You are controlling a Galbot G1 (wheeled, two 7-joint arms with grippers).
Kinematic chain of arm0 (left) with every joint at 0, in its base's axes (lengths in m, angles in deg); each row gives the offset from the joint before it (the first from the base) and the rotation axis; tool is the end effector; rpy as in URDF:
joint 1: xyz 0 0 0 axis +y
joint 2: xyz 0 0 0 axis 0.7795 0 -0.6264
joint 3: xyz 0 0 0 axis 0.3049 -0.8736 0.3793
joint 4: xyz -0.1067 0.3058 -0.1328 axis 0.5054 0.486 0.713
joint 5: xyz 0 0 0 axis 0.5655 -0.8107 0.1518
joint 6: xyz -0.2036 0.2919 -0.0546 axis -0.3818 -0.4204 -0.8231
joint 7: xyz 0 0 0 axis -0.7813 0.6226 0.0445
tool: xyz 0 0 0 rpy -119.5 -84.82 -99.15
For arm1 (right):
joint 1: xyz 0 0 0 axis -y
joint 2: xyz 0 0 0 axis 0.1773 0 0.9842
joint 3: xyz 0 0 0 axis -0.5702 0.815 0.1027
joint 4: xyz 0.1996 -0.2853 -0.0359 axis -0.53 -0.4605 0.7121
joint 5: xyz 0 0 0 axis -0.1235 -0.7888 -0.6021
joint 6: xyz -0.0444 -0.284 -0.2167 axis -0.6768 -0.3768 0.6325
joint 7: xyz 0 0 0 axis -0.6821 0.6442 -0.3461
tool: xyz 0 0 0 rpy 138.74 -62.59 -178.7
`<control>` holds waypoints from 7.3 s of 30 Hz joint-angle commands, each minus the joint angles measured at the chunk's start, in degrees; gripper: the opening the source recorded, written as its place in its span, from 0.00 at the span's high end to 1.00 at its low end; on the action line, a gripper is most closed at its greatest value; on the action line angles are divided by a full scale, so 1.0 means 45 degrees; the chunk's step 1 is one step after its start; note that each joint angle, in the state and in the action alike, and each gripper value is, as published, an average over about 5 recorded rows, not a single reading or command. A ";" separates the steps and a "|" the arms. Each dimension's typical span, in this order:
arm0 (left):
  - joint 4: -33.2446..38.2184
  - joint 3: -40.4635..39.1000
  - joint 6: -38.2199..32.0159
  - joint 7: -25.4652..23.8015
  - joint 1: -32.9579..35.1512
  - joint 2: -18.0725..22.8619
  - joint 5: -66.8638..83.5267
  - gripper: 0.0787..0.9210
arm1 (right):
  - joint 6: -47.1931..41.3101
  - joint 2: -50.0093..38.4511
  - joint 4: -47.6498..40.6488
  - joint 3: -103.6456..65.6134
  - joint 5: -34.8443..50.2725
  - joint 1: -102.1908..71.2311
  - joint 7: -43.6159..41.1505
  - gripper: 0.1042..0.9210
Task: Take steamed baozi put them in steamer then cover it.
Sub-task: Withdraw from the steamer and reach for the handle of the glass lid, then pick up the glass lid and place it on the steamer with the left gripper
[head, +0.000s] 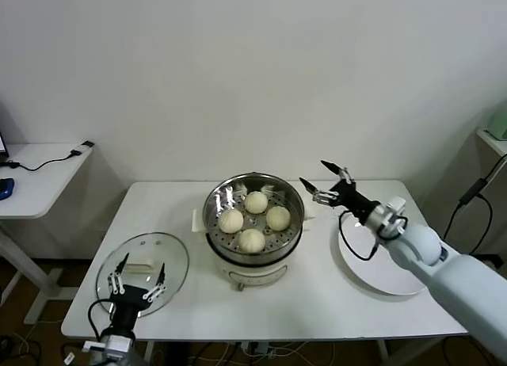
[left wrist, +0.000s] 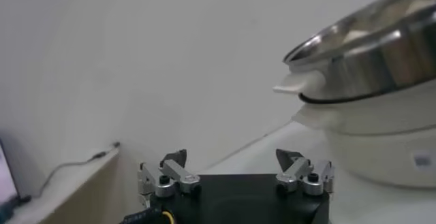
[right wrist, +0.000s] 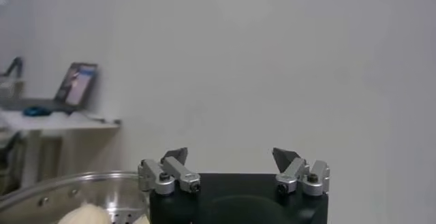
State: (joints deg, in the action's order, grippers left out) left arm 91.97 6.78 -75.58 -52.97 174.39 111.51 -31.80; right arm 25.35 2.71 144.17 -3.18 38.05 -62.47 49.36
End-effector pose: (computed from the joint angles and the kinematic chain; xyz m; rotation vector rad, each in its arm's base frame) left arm 0.1630 0.0845 -0.3509 -0.0099 -2.9091 -0.8563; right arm 0.3913 -0.1333 -0.2562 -0.9451 2.8978 -0.0914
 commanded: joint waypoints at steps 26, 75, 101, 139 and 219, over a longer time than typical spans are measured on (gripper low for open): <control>-0.5380 0.1078 0.0069 0.2448 -0.3255 -0.0394 -1.4900 0.12 | -0.0058 0.4751 -0.0016 -0.9090 -0.3521 -0.8536 -0.0965 0.12; -0.6129 0.0546 -0.0387 0.3371 -0.4382 -0.0789 -1.2700 0.81 | 0.0629 0.5323 -0.1137 -0.9247 -0.5220 -0.8239 -0.1428 0.12; 0.1388 -0.1903 0.7983 0.0683 -0.3022 -0.4730 -1.0793 0.92 | 0.0385 0.5181 -0.1639 -0.8833 -0.5756 -0.6987 -0.1095 0.12; -0.2780 -1.1434 1.1229 -0.2843 -1.0427 0.0122 -1.3204 0.92 | 0.0565 0.5461 -0.2273 -0.9115 -0.6307 -0.6842 -0.1000 0.12; -0.3602 -1.1132 1.0795 -0.3243 -1.0141 -0.0108 -1.4048 0.90 | 0.0768 0.5525 -0.2272 -0.9475 -0.6448 -0.7188 -0.1346 0.12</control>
State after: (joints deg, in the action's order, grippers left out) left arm 74.61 -43.29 -27.78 -66.28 129.03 111.52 -95.04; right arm 28.86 27.63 133.90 -45.72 9.01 -94.78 43.37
